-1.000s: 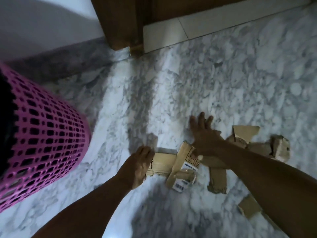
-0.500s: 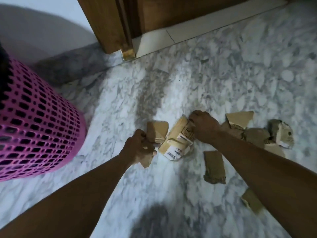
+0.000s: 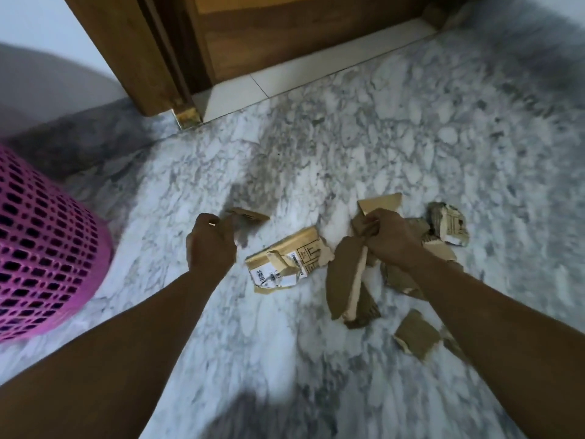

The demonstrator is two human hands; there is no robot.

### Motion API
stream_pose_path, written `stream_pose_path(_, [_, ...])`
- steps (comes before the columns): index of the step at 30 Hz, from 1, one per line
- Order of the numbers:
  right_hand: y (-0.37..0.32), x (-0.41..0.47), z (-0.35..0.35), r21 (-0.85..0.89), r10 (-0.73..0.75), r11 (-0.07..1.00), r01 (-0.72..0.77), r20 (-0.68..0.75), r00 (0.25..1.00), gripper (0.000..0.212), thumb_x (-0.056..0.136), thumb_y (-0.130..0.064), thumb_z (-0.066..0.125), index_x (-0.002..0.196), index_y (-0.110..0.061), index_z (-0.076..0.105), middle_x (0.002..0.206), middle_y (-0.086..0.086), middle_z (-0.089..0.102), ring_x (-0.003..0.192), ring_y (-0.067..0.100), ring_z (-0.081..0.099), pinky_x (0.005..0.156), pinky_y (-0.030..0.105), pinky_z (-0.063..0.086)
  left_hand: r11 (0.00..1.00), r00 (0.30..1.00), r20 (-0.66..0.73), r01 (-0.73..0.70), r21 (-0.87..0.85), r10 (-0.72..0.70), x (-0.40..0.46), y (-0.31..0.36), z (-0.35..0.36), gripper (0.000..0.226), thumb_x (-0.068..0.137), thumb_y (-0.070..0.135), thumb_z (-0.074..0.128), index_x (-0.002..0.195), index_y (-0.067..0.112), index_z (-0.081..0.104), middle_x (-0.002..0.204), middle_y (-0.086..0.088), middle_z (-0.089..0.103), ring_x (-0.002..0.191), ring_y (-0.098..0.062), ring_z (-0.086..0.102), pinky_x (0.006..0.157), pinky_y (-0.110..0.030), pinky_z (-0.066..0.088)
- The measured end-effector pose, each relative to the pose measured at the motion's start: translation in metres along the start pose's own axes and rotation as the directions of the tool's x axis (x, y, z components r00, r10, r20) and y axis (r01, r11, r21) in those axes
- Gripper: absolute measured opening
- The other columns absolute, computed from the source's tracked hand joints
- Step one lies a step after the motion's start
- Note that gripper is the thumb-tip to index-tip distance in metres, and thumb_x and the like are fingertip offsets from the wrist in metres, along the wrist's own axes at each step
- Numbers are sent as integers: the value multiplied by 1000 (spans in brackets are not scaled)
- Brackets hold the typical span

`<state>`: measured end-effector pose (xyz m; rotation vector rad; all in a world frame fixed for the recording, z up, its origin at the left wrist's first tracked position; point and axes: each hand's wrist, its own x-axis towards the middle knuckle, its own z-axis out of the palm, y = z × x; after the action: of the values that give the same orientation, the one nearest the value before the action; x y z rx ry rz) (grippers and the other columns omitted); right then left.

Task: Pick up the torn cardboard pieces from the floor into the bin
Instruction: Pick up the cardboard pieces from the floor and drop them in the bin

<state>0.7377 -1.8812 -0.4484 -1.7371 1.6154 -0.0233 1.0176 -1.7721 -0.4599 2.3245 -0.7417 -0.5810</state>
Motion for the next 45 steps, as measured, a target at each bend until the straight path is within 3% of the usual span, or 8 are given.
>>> stream_pose_path(5, [57,-50,-25,-68,-70,996,58,-195,978,32,89,-5,58,121,-3,61,100,18,63,90,36,58,71,28,33,974,964,138,-226,-20,226,-45,46,29,23,86,18,53,105,10,62,94,-14,68,90,-32,63,73,-31,47])
stream_pose_path(11, [58,-82,8,-87,57,993,-81,-251,966,47,84,-32,60,121,-2,55,95,17,64,88,37,62,72,34,44,983,860,484,-186,3,161,-67,34,62,8,83,10,64,89,16,64,98,-5,65,102,-27,61,75,-25,42])
stream_pose_path(15, [47,-104,35,-106,285,945,-308,-189,940,86,76,-58,68,133,-4,34,126,18,51,121,39,50,94,46,45,846,812,553,-419,330,186,-83,34,70,79,72,36,77,138,23,36,140,-2,30,128,-28,31,99,-41,34])
stream_pose_path(19, [48,-104,53,-183,338,911,-371,-188,922,101,61,-60,80,132,-5,33,129,15,45,121,34,50,92,41,46,674,797,534,-560,482,281,-93,31,81,77,74,40,74,135,19,32,132,-5,42,123,-27,37,97,-41,35])
stream_pose_path(26, [55,-78,37,-128,210,970,-207,17,977,80,51,-73,55,93,-5,67,78,5,63,85,29,69,65,29,49,774,806,549,-488,403,222,-74,31,79,40,73,36,72,100,18,49,104,-2,63,104,-26,56,89,-38,41])
stream_pose_path(30, [50,-58,-5,-150,204,960,-235,-199,959,91,71,-67,51,131,1,46,130,21,49,130,40,40,100,47,37,849,824,495,-450,278,275,-40,42,74,57,68,36,79,112,9,56,111,-12,62,103,-32,60,88,-42,50])
stream_pose_path(35, [64,-23,-28,-181,330,924,-335,-60,942,80,84,-55,62,140,-4,36,161,16,3,148,38,-10,115,62,11,784,914,353,-366,501,200,-9,56,68,68,66,47,79,118,12,52,143,-8,26,129,-32,27,100,-45,31])
stream_pose_path(45, [74,-20,-21,-296,143,942,-158,-70,987,66,74,-39,75,126,-22,38,120,9,54,120,34,51,101,50,37,876,875,451,-347,336,174,-19,65,82,67,59,31,87,107,13,44,91,-8,51,106,-32,48,71,-36,44])
